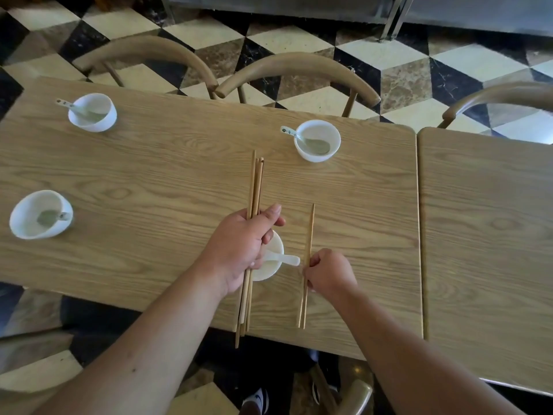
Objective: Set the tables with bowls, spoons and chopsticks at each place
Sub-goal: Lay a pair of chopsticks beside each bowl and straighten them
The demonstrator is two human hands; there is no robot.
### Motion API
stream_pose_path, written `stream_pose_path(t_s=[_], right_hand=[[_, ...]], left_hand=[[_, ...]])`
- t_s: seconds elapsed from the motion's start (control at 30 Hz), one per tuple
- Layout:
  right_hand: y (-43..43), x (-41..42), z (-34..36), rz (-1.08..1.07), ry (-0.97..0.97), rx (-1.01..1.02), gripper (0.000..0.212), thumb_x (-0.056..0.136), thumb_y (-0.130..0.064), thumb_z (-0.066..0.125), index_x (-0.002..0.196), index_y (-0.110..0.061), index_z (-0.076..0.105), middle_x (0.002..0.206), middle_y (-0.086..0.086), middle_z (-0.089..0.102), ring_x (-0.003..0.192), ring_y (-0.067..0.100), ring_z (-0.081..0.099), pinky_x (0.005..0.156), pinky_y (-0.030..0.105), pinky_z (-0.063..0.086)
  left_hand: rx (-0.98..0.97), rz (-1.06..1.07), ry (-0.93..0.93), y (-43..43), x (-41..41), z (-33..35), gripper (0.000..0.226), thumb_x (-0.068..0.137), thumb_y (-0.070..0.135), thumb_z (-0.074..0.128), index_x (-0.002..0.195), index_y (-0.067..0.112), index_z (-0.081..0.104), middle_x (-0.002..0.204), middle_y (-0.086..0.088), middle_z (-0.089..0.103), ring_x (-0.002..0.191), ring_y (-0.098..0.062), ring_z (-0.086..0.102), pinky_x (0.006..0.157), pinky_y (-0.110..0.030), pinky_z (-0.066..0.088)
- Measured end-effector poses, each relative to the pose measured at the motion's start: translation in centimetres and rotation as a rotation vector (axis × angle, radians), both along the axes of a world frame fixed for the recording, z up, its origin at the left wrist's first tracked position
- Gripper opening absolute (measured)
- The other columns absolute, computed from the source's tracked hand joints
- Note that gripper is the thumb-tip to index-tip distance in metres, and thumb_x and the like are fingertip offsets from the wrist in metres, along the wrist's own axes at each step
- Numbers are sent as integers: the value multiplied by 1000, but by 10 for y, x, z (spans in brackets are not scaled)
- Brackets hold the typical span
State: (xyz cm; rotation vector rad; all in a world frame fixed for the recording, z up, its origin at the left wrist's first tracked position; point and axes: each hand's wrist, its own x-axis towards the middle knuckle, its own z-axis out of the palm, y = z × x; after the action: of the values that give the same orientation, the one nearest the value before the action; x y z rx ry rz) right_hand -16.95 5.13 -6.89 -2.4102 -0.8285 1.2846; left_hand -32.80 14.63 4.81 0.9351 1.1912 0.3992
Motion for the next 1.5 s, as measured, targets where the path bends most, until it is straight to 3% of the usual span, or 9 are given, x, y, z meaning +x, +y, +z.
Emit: stream_pose_path(t_s=[0.27, 0.43, 0.53, 0.7, 0.8, 0.9, 1.2, 1.37, 1.5], right_hand=[[-6, -12, 2, -48, -75, 7, 23, 87, -31, 81, 99, -20, 65, 84, -4, 74, 82, 22, 72, 72, 32, 57], [-8, -7, 61, -274, -197, 258, 8, 93, -28, 66, 92, -23, 71, 76, 0, 75, 73, 26, 74, 72, 47, 63], [0, -30, 122, -294, 108, 408, 18, 98, -24, 65, 87, -17, 76, 76, 7, 78, 66, 22, 73, 73, 52, 65], [1, -85, 165, -120, 773, 214, 39, 111, -37, 51, 122, -6, 72, 105, 18, 79, 95, 30, 72, 99, 55, 57], [-2, -96, 167, -164, 933, 268, 36, 112, -31, 51, 125, -1, 66, 92, 19, 74, 75, 32, 69, 74, 44, 60], [0, -101, 166, -167, 918, 323, 23, 112, -28, 53, 109, -15, 71, 75, 7, 63, 52, 16, 51, 49, 28, 44], [8, -115, 154, -182, 854, 397, 32, 113, -27, 51, 104, -8, 75, 85, 10, 75, 58, 19, 61, 52, 31, 49], [27, -142, 154, -268, 900, 404, 31, 111, -25, 54, 115, -2, 75, 90, 12, 79, 66, 24, 68, 60, 34, 57], [53, -180, 147, -290, 856, 400, 30, 112, -26, 53, 105, -11, 78, 86, 13, 78, 66, 26, 70, 63, 38, 59]], left_hand=[[-5, 12, -47, 4, -18, 3, 32, 103, 41, 66, 84, 16, 70, 63, 4, 46, 41, -8, 26, 41, -24, 22], [-94, 16, -162, 13, -30, 22, 38, 106, 43, 60, 83, 14, 67, 58, 4, 41, 41, -8, 24, 39, -23, 22], [-144, 38, -220, 14, -31, 39, 39, 109, 42, 57, 82, 14, 62, 58, 4, 29, 40, -8, 24, 40, -23, 29], [-137, 115, -235, 13, -29, 57, 41, 108, 41, 59, 77, 15, 56, 55, 0, 33, 44, -16, 47, 51, -28, 43], [-75, 122, -184, 12, -34, 60, 46, 107, 43, 60, 68, 19, 59, 53, 2, 42, 61, -20, 65, 62, -33, 45], [-28, 122, -151, 9, -43, 60, 41, 109, 43, 56, 77, 18, 65, 61, 2, 57, 69, -20, 69, 61, -31, 50], [67, 10, -57, -19, -76, 49, 38, 110, 29, 57, 111, -5, 72, 76, -18, 63, 49, -23, 47, 46, -34, 47], [73, 76, -5, 0, -95, 51, 30, 110, 26, 57, 96, 8, 77, 102, -20, 81, 74, -28, 73, 66, -41, 58], [43, 110, -25, 23, -128, 42, 36, 110, 27, 58, 84, 14, 80, 91, -13, 81, 68, -26, 72, 57, -34, 54]])
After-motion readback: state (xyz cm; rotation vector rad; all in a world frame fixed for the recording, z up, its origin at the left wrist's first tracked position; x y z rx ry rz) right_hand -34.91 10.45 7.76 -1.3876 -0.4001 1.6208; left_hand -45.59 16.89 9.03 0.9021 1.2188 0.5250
